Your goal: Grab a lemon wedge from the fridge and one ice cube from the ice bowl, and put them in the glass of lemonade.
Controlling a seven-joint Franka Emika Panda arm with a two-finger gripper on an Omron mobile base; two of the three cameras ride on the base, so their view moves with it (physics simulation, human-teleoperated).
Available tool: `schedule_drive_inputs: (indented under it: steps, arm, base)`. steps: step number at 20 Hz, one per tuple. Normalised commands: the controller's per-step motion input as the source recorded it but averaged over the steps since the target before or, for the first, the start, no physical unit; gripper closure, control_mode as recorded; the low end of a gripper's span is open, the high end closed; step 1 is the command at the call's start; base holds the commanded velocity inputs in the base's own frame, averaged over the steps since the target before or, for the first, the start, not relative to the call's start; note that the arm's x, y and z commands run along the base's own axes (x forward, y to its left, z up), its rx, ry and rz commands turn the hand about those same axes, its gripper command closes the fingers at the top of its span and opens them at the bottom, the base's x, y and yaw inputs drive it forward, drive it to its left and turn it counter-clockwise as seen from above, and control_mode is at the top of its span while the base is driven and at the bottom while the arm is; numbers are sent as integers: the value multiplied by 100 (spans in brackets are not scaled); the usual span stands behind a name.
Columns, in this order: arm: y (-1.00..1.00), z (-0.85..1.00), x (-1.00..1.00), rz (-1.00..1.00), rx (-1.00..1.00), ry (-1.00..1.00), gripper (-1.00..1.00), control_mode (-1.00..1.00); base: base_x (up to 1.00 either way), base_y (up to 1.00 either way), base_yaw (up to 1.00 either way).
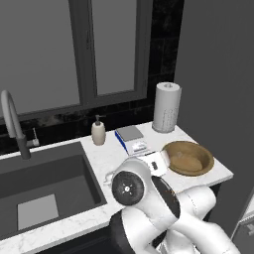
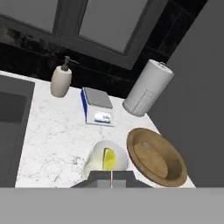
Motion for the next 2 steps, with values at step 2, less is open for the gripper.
schedule_drive_inputs:
  steps: [2]
  arm:
    - [42,11,-29,0,-19,-26,100,-100]
  base:
    - [0,0,0]
